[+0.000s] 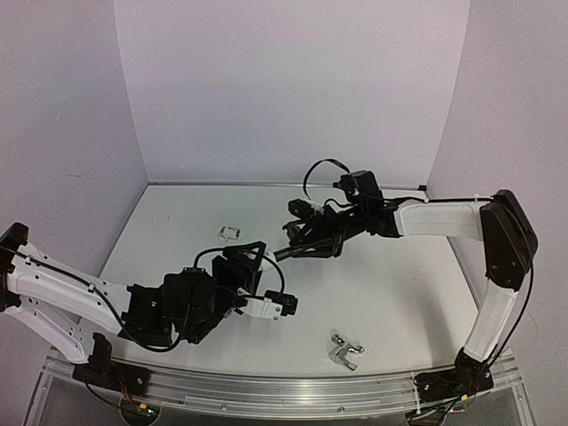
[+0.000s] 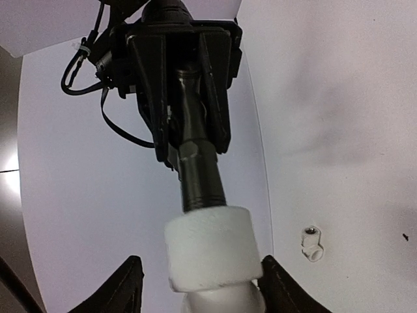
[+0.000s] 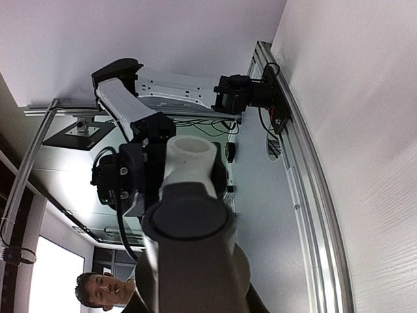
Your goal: Install the water faucets
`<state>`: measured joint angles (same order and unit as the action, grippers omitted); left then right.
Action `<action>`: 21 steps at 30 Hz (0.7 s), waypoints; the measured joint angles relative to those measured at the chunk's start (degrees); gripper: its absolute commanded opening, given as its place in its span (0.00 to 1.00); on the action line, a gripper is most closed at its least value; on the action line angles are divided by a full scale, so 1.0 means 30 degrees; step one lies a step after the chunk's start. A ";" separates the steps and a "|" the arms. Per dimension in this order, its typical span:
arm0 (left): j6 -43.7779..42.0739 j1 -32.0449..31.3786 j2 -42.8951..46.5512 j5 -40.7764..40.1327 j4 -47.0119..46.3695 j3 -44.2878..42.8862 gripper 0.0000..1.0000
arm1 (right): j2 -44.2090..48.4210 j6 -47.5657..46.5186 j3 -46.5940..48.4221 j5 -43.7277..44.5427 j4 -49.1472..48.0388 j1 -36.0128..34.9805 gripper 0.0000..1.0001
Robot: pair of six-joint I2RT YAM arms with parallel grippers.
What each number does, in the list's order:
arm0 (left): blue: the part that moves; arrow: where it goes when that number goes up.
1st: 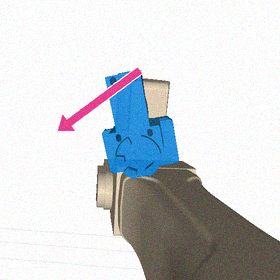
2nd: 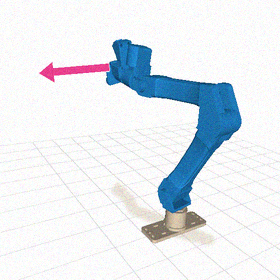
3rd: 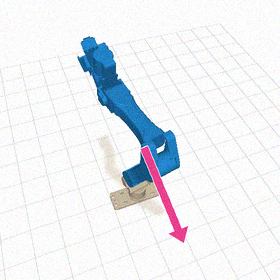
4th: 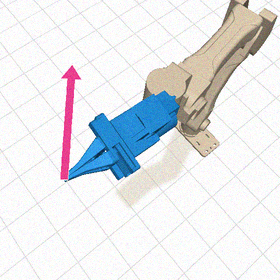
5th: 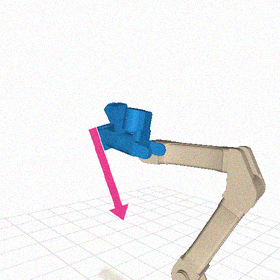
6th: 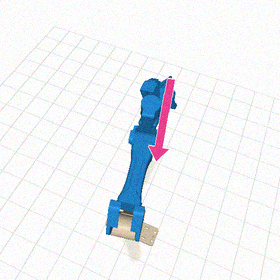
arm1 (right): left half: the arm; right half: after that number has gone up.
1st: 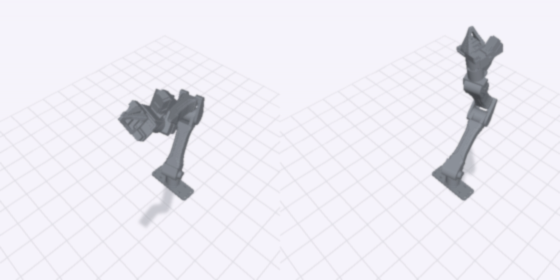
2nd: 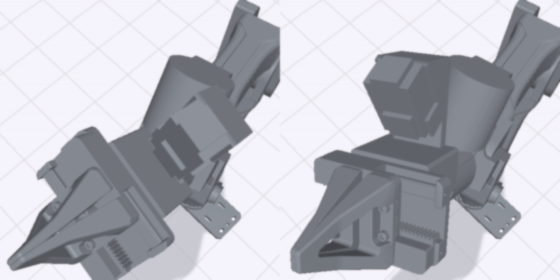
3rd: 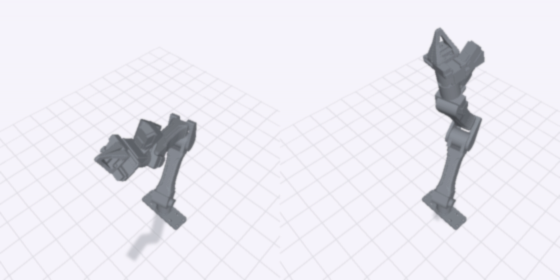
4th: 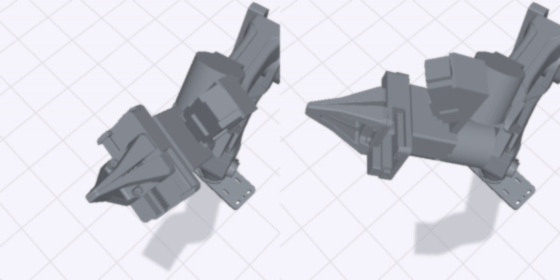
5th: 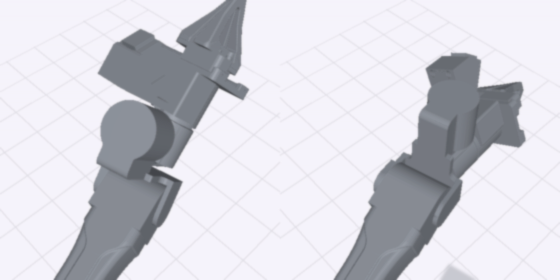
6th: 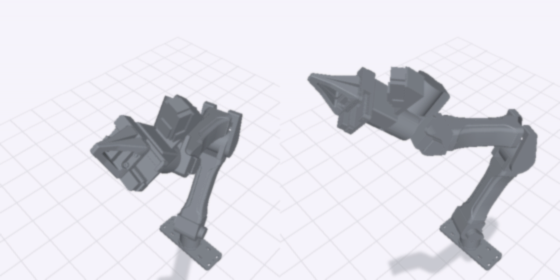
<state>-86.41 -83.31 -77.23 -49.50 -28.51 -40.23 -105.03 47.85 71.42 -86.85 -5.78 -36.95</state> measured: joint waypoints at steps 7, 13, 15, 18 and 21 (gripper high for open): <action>0.1721 -0.0131 0.0588 -0.0088 0.0938 -0.0007 1.00 | -0.0321 0.0002 0.2609 0.0966 0.0660 0.0710 0.00; 0.6761 -0.0130 0.1587 -0.0029 0.3388 -0.0543 1.00 | -0.0313 -0.0675 0.4787 0.1226 0.0661 0.2427 0.00; 0.9569 -0.0104 0.2135 0.0327 0.4766 -0.1255 1.00 | -0.0313 -0.1244 0.5285 0.1289 0.0755 0.2821 0.00; 1.5612 0.0556 0.4018 0.2185 0.7487 -0.2929 1.00 | -0.0262 -0.2285 0.6127 0.1286 0.0802 0.3079 0.00; 2.1890 0.3017 0.6456 0.5230 0.9646 -0.4280 1.00 | 0.0125 -0.3405 0.6575 0.1304 0.0802 0.3097 0.00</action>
<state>-20.74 -74.26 -57.86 -33.81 0.43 -53.07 -104.66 37.64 91.14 -82.94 -3.38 -27.66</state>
